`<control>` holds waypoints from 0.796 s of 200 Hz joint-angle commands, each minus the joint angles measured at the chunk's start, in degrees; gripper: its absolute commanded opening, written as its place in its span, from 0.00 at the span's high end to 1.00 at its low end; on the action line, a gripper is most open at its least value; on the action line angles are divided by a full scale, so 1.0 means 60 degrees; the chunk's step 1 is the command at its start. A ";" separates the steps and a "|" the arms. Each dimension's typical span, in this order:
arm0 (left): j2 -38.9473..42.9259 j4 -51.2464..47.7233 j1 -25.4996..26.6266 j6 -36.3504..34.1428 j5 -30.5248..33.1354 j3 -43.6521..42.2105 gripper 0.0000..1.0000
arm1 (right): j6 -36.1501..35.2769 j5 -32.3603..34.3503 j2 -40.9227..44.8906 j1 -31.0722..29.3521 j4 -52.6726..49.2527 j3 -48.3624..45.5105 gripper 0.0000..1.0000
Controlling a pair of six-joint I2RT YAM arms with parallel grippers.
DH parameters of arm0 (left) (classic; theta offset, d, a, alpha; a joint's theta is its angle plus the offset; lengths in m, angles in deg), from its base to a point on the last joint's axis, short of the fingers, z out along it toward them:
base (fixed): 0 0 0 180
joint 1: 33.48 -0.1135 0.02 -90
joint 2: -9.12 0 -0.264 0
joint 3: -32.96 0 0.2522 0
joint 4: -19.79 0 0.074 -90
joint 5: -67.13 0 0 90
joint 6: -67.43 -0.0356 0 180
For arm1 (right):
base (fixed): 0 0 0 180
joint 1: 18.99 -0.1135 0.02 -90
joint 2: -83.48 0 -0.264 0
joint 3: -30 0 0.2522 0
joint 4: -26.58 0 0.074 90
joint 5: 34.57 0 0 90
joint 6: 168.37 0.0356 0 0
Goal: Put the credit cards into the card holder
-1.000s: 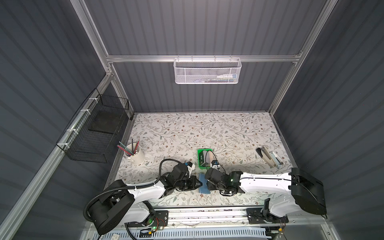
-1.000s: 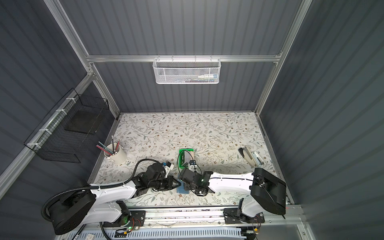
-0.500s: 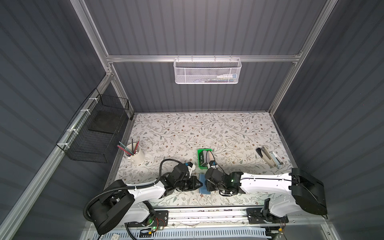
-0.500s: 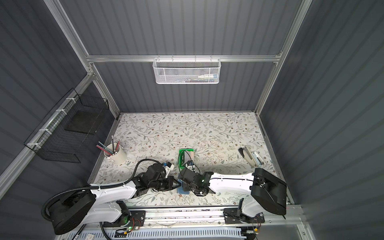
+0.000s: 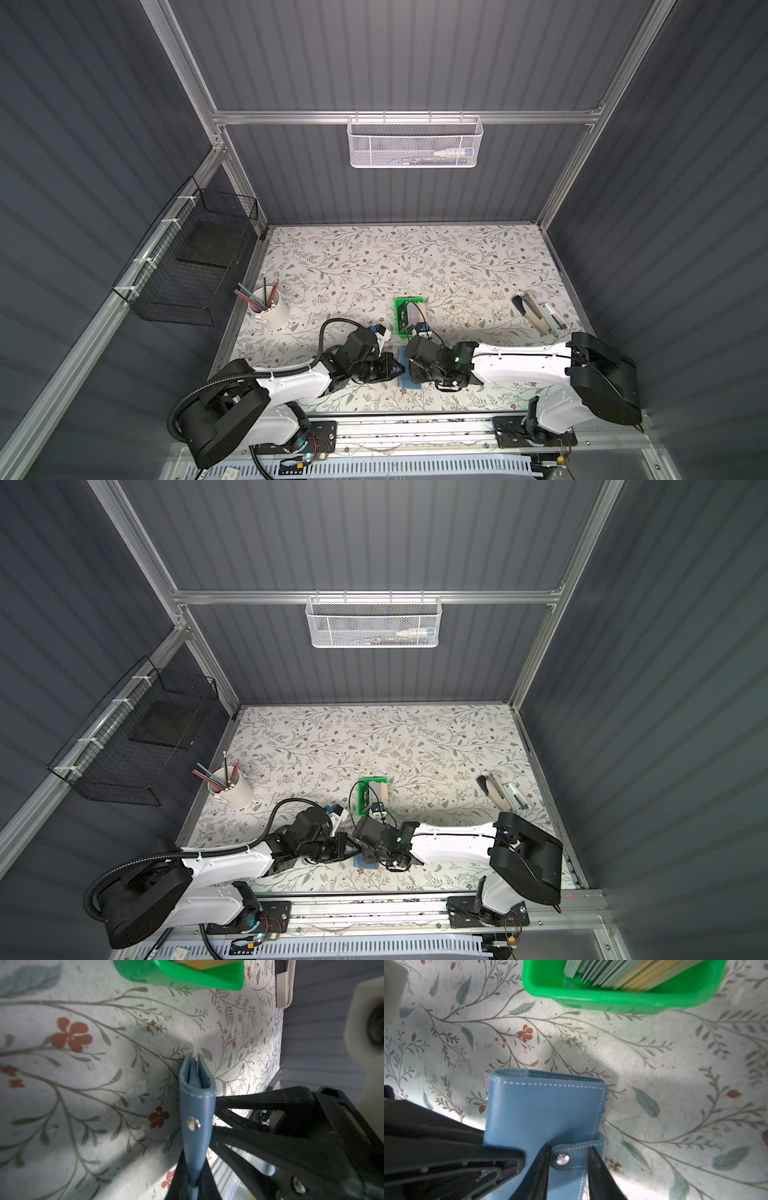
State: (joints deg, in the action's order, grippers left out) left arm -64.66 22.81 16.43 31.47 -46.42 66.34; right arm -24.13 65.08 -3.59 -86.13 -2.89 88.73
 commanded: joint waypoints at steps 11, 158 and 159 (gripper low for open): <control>-0.0096 0.0235 0.0087 -0.0201 -0.0014 0.0299 0.98 | 0.0239 0.0580 -0.0106 -0.0025 -0.1038 0.0137 0.69; -0.0234 0.0266 0.0207 -0.0199 0.0028 0.0360 0.98 | 0.0277 0.0820 0.0544 -0.0032 -0.1176 -0.0057 0.72; -0.0238 0.0258 0.0199 -0.0194 0.0035 0.0354 0.98 | 0.0277 0.0814 0.0540 -0.0032 -0.1176 -0.0056 0.72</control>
State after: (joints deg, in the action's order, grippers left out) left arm -65.53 24.23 17.24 31.45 -46.40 67.37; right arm -22.38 67.88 -0.64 -86.50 -7.52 89.06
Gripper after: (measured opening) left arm 0.088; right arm 0.283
